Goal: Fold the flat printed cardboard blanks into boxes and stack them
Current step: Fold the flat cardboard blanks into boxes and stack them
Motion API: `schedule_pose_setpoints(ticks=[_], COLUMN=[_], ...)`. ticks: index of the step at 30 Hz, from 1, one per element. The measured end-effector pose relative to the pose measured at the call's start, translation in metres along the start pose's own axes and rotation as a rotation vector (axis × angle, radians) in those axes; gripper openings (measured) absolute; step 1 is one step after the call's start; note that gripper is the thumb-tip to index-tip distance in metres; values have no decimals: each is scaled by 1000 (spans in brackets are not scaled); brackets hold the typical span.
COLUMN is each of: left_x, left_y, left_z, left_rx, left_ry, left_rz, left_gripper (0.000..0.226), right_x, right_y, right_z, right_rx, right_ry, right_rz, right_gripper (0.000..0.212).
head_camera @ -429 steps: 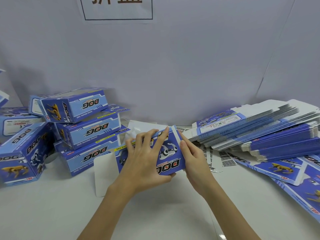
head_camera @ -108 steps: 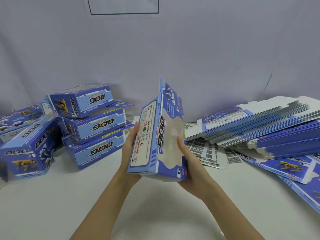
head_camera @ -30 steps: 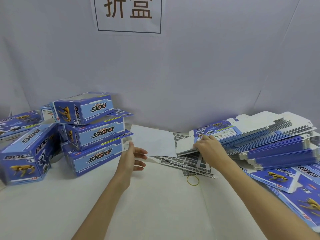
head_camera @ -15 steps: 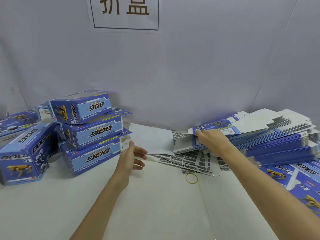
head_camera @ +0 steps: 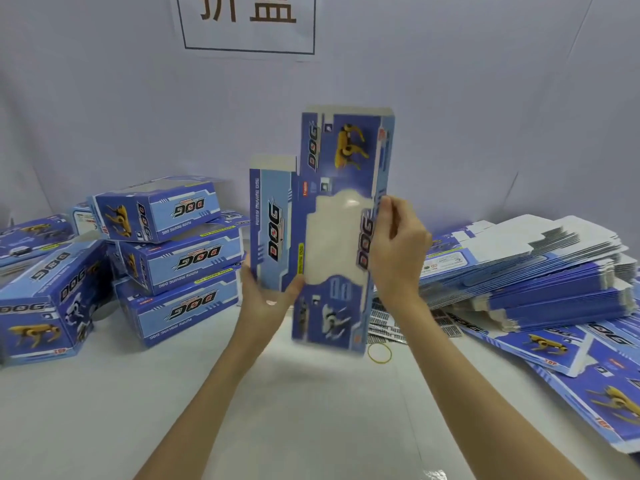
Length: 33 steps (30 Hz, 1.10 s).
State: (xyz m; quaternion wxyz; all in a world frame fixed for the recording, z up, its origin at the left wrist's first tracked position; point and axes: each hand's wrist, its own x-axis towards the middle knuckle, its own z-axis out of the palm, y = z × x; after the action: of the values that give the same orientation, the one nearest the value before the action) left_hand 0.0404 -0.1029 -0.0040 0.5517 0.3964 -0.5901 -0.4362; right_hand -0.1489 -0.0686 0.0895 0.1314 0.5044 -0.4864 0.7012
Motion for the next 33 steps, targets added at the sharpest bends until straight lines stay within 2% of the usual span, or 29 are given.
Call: schedule_pose_setpoints(ticks=[2,5,7,10,12,14,16,21,25,30,33], left_x=[6,16,20,21,20,15,10,9,11,12,14], left_y=[-3,-12,-19,-25,-27,-24,-19,-27,-28,-25,-29], left_z=[-11,-28,-33,-33,-30,-24,-18,-13,-21,-27,-30], left_rx=[30,203,227,271,430,700,854,971,1005,946,859], left_ry=[89,203,204,139,127,85,-25,-205,-161,-181,-209], left_rz=[10,-101,-106,-74,-38,12,7,-140,-176,-211,-212], left_gripper=[91,105,98,72,76,100,121,143,163,162,149], right_x=[-25,-61,-79,-91,-93,-93,-94,-101,-106,-108,-109], right_y=[6,26,37,51,56,56,54,54,54,62,62], right_z=[0,-8,-15,-25,-29,-29,-27,-24,-25,-24,-23], right_rx=[165,367,532,730,856,894,879,618,495,404,343], right_ry=[-72,-206,-229,-218,-255,-334,-420,-476,-532,-521,-507], right_rz=[244,606,826,1027,1127,1133,1064,946,898,1002,988], right_gripper=[22,20,17,27,35,35,31,35,36,29,35])
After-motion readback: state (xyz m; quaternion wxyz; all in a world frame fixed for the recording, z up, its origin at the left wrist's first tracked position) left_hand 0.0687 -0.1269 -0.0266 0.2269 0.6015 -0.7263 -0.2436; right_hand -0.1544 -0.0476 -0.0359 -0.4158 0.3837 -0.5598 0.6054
